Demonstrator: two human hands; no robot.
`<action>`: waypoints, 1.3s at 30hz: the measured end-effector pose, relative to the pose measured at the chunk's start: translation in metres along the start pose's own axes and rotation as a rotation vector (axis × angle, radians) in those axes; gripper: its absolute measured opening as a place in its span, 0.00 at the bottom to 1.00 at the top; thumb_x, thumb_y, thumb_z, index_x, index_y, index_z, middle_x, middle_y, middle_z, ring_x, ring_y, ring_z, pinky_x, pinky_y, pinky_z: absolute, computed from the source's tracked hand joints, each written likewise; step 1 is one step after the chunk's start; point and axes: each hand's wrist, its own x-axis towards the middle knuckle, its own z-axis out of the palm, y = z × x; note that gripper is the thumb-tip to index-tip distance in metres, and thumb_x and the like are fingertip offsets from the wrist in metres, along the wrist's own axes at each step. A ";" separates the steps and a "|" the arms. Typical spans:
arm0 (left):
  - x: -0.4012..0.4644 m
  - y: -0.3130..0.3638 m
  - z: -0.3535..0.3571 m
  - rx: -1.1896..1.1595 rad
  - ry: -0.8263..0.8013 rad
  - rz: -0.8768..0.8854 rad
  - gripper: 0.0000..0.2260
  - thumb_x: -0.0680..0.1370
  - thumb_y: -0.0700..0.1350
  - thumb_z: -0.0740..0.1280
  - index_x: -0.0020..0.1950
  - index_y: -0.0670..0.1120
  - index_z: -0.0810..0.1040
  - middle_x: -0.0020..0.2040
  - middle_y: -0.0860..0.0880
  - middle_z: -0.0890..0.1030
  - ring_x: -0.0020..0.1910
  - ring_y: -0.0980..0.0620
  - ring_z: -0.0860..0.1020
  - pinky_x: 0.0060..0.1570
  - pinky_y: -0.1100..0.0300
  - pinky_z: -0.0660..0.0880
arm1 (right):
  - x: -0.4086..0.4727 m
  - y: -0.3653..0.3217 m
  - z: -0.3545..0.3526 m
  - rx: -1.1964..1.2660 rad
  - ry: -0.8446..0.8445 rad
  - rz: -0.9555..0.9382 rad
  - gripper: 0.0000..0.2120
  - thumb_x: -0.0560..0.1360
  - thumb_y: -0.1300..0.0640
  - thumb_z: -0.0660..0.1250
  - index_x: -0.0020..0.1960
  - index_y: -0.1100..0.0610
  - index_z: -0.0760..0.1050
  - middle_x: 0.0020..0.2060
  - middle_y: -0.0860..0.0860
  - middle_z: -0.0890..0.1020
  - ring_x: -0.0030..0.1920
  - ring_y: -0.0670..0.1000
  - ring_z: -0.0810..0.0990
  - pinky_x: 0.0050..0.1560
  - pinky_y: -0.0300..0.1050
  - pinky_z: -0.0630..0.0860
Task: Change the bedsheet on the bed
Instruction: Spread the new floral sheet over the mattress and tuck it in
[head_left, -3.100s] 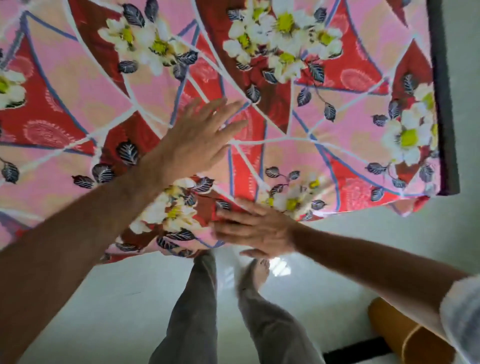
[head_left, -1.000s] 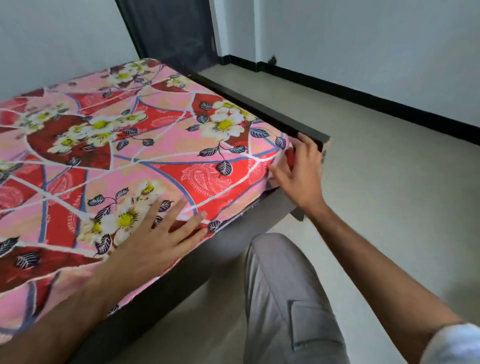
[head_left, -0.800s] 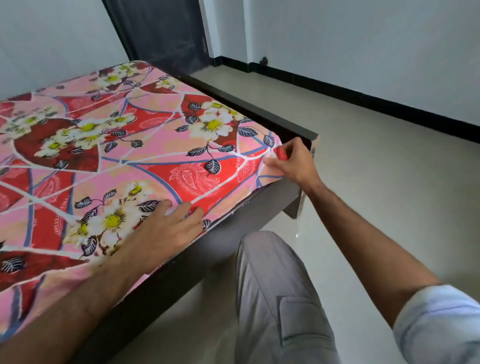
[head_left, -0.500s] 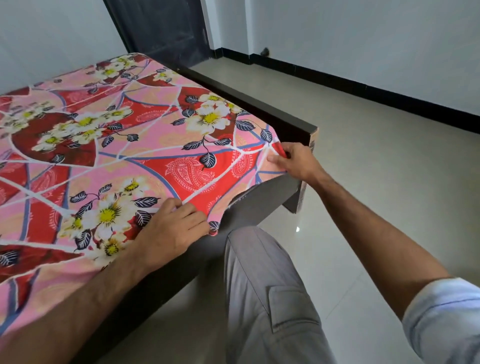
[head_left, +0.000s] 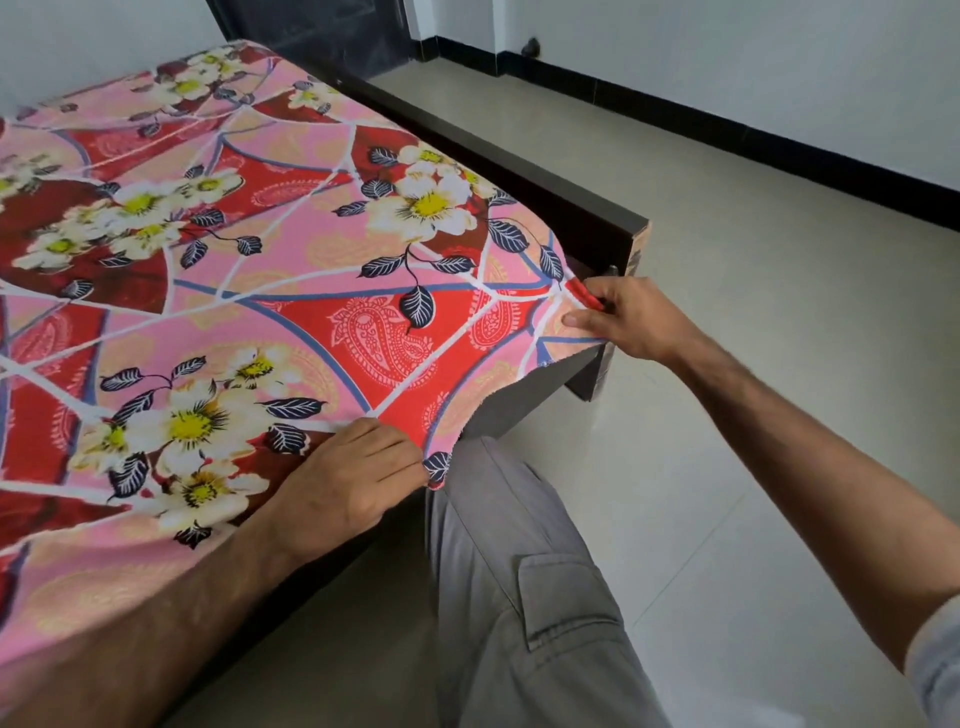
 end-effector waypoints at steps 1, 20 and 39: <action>0.000 0.002 0.002 -0.016 0.000 0.010 0.13 0.84 0.45 0.61 0.48 0.43 0.83 0.48 0.46 0.83 0.49 0.47 0.81 0.54 0.54 0.76 | -0.001 0.002 0.001 0.000 -0.004 0.005 0.14 0.78 0.47 0.69 0.56 0.55 0.78 0.47 0.42 0.81 0.41 0.36 0.80 0.36 0.24 0.72; 0.027 0.044 -0.010 -0.315 -0.124 -0.624 0.24 0.77 0.53 0.73 0.71 0.52 0.74 0.69 0.55 0.74 0.69 0.56 0.73 0.67 0.59 0.69 | 0.006 -0.047 -0.014 -0.266 0.111 0.335 0.27 0.73 0.39 0.70 0.63 0.56 0.71 0.57 0.53 0.80 0.57 0.57 0.79 0.59 0.54 0.75; 0.074 0.045 -0.029 -2.160 1.606 -1.670 0.34 0.82 0.66 0.52 0.77 0.42 0.62 0.76 0.34 0.64 0.78 0.31 0.59 0.75 0.32 0.57 | 0.029 -0.157 0.055 1.445 0.107 0.847 0.47 0.69 0.22 0.53 0.73 0.55 0.68 0.67 0.59 0.76 0.67 0.62 0.72 0.68 0.77 0.53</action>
